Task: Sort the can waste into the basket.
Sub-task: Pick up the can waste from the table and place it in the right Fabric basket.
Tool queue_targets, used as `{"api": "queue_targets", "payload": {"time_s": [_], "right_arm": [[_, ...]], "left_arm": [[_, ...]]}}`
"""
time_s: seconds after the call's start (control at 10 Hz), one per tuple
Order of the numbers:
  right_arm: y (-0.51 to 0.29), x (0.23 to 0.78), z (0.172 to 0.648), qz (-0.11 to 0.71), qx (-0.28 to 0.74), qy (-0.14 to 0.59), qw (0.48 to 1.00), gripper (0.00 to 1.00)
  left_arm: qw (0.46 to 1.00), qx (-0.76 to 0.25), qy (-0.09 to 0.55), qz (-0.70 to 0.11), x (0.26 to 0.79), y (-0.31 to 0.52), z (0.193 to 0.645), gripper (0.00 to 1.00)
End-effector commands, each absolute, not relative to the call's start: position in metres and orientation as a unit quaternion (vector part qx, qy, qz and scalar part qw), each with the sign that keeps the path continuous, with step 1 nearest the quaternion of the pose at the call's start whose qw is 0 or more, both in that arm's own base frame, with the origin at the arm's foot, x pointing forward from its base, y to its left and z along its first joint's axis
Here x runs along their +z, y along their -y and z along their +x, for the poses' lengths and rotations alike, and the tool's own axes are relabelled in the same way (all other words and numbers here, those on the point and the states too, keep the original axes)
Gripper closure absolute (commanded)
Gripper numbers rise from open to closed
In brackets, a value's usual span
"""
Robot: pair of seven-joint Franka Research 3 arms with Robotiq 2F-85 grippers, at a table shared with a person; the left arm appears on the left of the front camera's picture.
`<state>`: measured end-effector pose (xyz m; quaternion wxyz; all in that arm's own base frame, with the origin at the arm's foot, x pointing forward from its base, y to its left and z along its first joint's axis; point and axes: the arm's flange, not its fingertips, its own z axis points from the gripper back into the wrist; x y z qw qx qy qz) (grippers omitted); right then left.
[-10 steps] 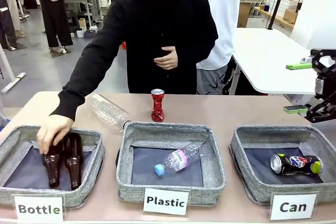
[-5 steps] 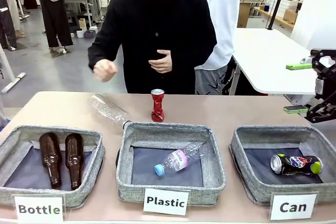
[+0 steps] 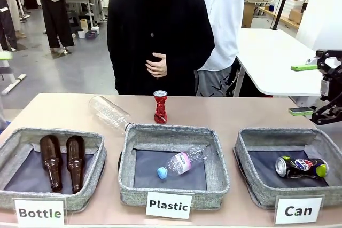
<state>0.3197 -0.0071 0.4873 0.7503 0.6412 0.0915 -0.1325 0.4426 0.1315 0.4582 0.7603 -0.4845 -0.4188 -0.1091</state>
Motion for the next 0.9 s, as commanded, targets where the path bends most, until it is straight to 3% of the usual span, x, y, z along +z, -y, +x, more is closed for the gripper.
{"api": "queue_targets", "payload": {"time_s": [0.0, 0.2, 0.4, 0.5, 0.8], "right_arm": [[0.007, 0.492, 0.319, 0.641, -0.142, -0.096, 0.748, 0.00], [0.007, 0.492, 0.319, 0.641, -0.142, -0.096, 0.748, 0.00], [0.007, 0.492, 0.319, 0.641, -0.142, -0.096, 0.748, 0.00], [0.007, 0.492, 0.319, 0.641, -0.142, -0.096, 0.748, 0.00], [0.007, 0.492, 0.319, 0.641, -0.142, -0.096, 0.748, 0.00]], "left_arm": [[0.816, -0.182, 0.376, -0.399, 0.468, -0.047, 0.506, 0.00], [0.841, -0.247, 0.365, -0.313, 0.456, 0.034, 0.548, 0.00], [0.833, -0.332, 0.365, -0.250, 0.430, 0.101, 0.567, 0.00], [0.823, -0.372, 0.361, -0.235, 0.419, 0.122, 0.569, 0.00], [0.832, -0.341, 0.351, -0.260, 0.423, 0.125, 0.563, 0.00]]}}
